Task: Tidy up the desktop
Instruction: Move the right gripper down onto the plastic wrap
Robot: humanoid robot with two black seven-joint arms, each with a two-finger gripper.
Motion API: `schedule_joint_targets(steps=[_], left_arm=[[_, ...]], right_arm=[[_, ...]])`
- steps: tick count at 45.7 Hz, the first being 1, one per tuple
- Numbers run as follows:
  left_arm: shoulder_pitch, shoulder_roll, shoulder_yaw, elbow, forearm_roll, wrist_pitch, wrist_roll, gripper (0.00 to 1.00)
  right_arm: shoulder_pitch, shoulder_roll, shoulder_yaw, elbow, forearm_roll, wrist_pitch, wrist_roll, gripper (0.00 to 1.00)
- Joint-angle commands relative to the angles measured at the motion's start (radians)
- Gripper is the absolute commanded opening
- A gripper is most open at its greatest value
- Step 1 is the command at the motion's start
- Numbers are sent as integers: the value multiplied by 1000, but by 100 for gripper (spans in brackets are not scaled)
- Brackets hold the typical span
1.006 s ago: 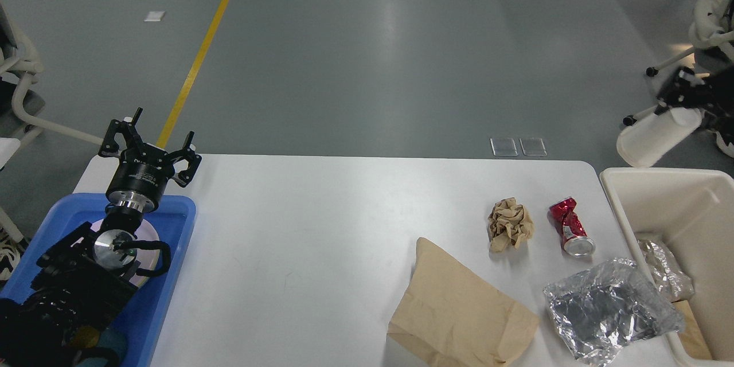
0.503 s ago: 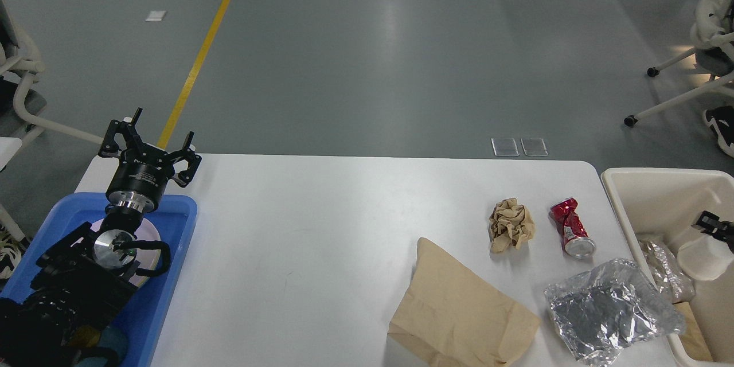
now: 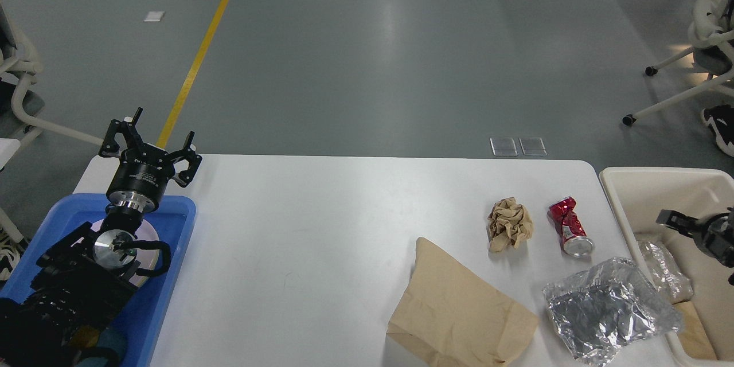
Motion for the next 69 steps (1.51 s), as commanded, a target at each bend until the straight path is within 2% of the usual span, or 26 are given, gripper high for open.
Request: schedule_joint_targets(steps=[1, 9, 19, 27, 32, 38, 42, 50, 60, 69], left_arm=[[0, 0, 0, 0, 0, 0, 0, 97], [0, 0, 0, 0, 0, 0, 0, 97], [0, 0, 0, 0, 0, 0, 0, 97], [0, 0, 0, 0, 0, 0, 0, 97], [0, 0, 0, 0, 0, 0, 0, 97], [0, 0, 0, 0, 0, 0, 0, 97], [0, 0, 0, 0, 0, 0, 0, 97], [0, 0, 0, 0, 0, 0, 0, 97], [0, 0, 0, 0, 0, 0, 0, 97], [0, 0, 0, 0, 0, 0, 0, 97]], right_arm=[[267, -28, -128, 245, -14, 123, 1, 100], [630, -39, -213, 526, -17, 338, 1, 100], [870, -16, -216, 659, -15, 648, 1, 100], [1042, 5, -217, 762, -14, 748, 1, 100], [1091, 25, -220, 779, -17, 748, -2, 100], [1065, 44, -214, 771, -34, 742, -2, 100], [949, 58, -201, 755, -37, 685, -2, 100], [675, 94, -165, 716, -34, 477, -2, 100], [497, 119, -92, 713, -38, 449, -2, 100], [346, 174, -50, 644, -40, 345, -5, 100]])
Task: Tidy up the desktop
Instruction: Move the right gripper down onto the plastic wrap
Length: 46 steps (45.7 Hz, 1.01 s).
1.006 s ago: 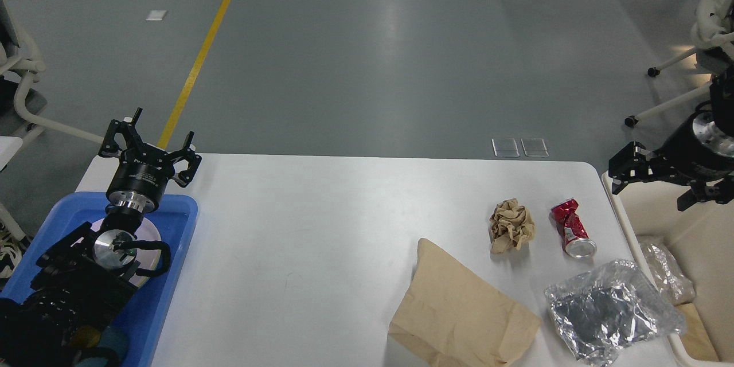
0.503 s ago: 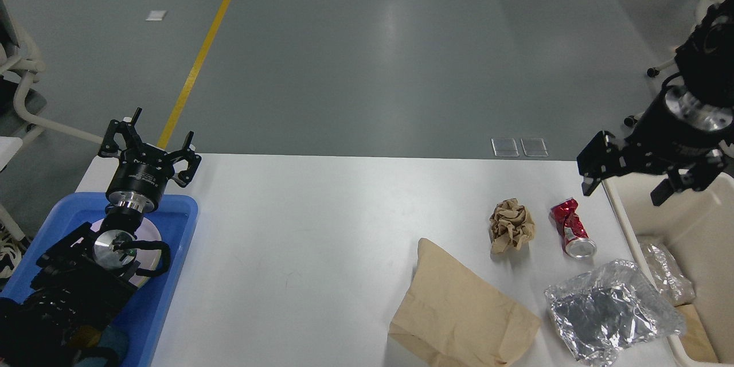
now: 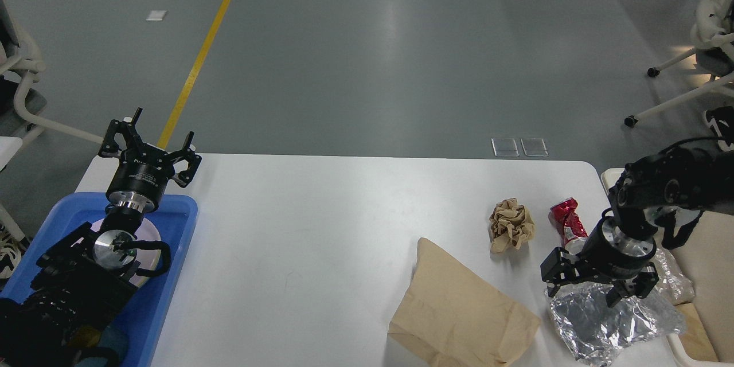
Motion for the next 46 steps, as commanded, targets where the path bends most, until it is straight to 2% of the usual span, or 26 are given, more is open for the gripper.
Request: schedule_joint_targets(steps=[1, 15, 26, 33, 36, 39, 42, 46], left_arm=[[0, 0, 0, 0, 0, 0, 0, 97], [0, 0, 0, 0, 0, 0, 0, 97], [0, 0, 0, 0, 0, 0, 0, 97], [0, 0, 0, 0, 0, 0, 0, 97], [0, 0, 0, 0, 0, 0, 0, 96], [0, 0, 0, 0, 0, 0, 0, 97], [0, 0, 0, 0, 0, 0, 0, 97], [0, 0, 0, 0, 0, 0, 0, 97]], right_arm=[[-96, 41, 15, -45, 0, -76, -3, 100], [-200, 82, 18, -119, 0, -182, -7, 100], [-226, 84, 20, -119, 0, -352, -6, 95], [-229, 85, 20, -114, -1, -369, -6, 93], [-235, 87, 20, -110, -3, -368, -6, 82], [-244, 94, 20, -107, -15, -368, -6, 65], [-244, 97, 20, -97, -43, -363, -6, 52], [-244, 97, 20, -76, -63, -358, -6, 25]])
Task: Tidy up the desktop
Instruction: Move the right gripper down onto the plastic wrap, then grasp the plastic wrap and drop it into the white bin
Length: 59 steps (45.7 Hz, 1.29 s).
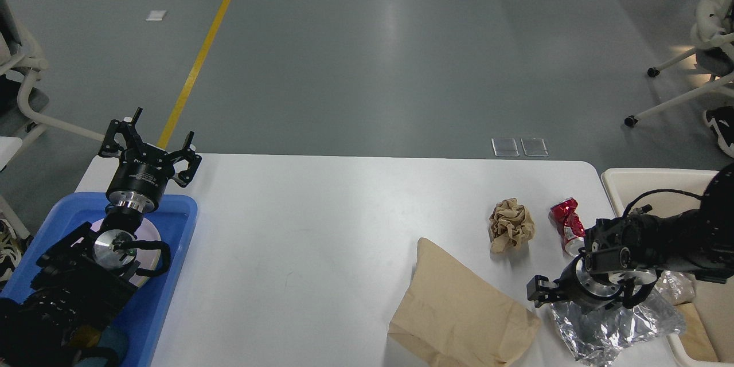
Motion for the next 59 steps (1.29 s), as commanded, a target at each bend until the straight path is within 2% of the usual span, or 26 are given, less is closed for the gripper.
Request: schedule_joint_targets(steps=[1, 4, 22, 32, 39, 47, 54, 59], left_arm=[[0, 0, 0, 0, 0, 0, 0, 97], [0, 0, 0, 0, 0, 0, 0, 97], [0, 0, 0, 0, 0, 0, 0, 97], [0, 0, 0, 0, 0, 0, 0, 97], [0, 0, 0, 0, 0, 0, 0, 97], [0, 0, 0, 0, 0, 0, 0, 97], [0, 0, 0, 0, 0, 0, 0, 97], [0, 0, 0, 0, 0, 0, 0, 97]], right_arm=[[-1, 2, 0, 26, -28, 9, 0, 20], [0, 2, 0, 26, -28, 31, 0, 0], [22, -17, 23, 21, -22, 47, -2, 0], [86, -102, 12, 32, -22, 51, -2, 0], [221, -205, 1, 89, -23, 106, 0, 0], [439, -311, -5, 127, -25, 245, 0, 0], [649, -360, -43, 118, -29, 350, 0, 0], [764, -362, -65, 115, -33, 368, -2, 0]])
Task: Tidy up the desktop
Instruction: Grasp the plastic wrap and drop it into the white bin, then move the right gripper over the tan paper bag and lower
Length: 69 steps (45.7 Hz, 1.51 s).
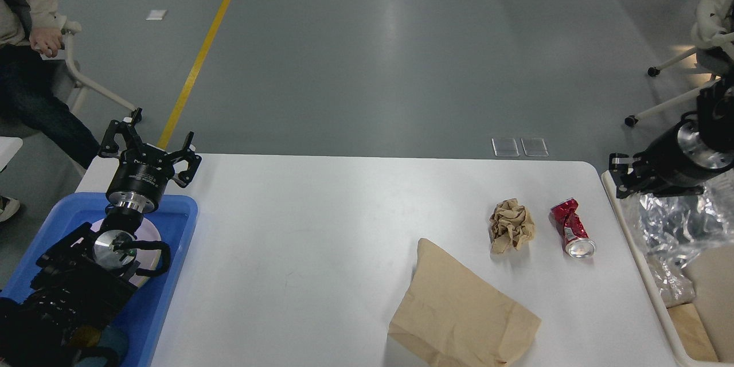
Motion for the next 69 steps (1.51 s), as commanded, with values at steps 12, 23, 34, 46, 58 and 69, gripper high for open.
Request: schedule_joint_targets(steps=[12, 23, 34, 46, 58, 69], left_arm=[[0, 0, 0, 0, 0, 0, 0, 97], [0, 0, 0, 0, 0, 0, 0, 97], [0, 0, 0, 0, 0, 0, 0, 96], [0, 0, 0, 0, 0, 0, 0, 97], [0, 0, 0, 0, 0, 0, 0, 97], [0, 0, 0, 0, 0, 0, 0, 97]], right_arm=[[180, -3, -41, -10, -6, 11, -1, 0], [-53, -37, -23, -129, -11, -225, 1, 0], [-465, -35, 46, -320, 2, -566, 8, 0], [-840, 32, 212, -578, 2, -579, 8, 0], [-971, 85, 220, -724, 2, -585, 8, 100], [-1004, 106, 201, -719, 3, -574, 8, 100]])
